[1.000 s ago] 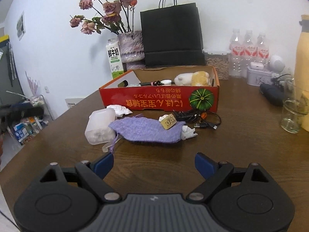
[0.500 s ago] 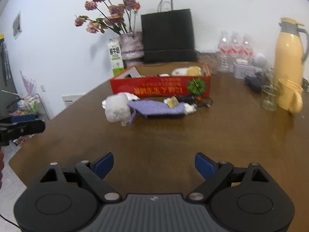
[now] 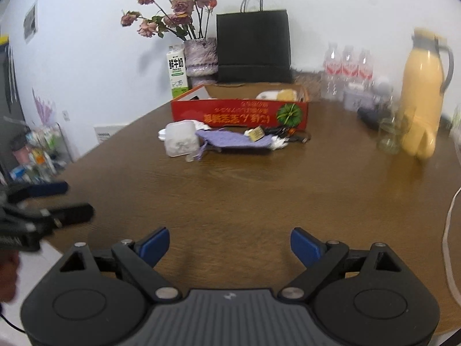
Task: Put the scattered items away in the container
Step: 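Withdraw both grippers from the box toward the remaining table items, then grasp the yellow block with the right gripper while the left grasps the white tissue, then carry the yellow block and tissue into the box with both grippers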
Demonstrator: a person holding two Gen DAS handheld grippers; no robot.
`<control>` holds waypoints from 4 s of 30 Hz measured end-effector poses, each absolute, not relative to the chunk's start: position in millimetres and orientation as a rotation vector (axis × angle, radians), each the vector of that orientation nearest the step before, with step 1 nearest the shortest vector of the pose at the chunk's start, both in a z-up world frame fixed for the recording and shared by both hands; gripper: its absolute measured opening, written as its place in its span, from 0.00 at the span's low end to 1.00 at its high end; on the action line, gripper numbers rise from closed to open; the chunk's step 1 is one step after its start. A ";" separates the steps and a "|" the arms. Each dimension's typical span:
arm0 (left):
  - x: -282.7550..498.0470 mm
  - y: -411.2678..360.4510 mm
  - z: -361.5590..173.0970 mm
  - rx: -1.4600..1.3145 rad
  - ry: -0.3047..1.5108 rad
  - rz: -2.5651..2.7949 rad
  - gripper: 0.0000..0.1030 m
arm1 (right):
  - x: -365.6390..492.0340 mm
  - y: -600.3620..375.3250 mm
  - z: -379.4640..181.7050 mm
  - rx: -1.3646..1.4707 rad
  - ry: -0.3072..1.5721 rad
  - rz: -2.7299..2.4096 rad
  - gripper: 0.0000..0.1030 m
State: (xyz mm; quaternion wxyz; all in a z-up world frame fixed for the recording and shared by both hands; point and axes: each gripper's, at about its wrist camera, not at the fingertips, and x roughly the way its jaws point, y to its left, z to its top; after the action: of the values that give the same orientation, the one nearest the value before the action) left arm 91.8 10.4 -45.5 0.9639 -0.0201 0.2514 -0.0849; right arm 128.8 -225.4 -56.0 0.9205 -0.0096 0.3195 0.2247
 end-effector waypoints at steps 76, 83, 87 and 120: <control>181.6 48.8 8.7 -0.259 0.562 -0.121 0.06 | 221.6 -193.6 -24.5 0.021 0.488 0.388 0.10; 156.9 38.0 1.6 -0.208 0.532 -0.146 0.06 | 188.6 -209.3 -26.7 0.022 0.504 0.339 0.10; 167.1 45.5 -9.7 -0.231 0.615 -0.086 0.06 | 179.3 -208.8 -29.3 0.010 0.518 0.334 0.10; 176.6 37.3 39.9 -0.203 0.487 -0.118 0.06 | 177.5 -198.5 2.4 -0.020 0.451 0.444 0.10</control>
State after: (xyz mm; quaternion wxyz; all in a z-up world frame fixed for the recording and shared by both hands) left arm 176.6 37.3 39.9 0.9638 -0.1001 0.2403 -0.0582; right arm 177.5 -198.5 2.4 0.9503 -0.0099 0.2219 0.2184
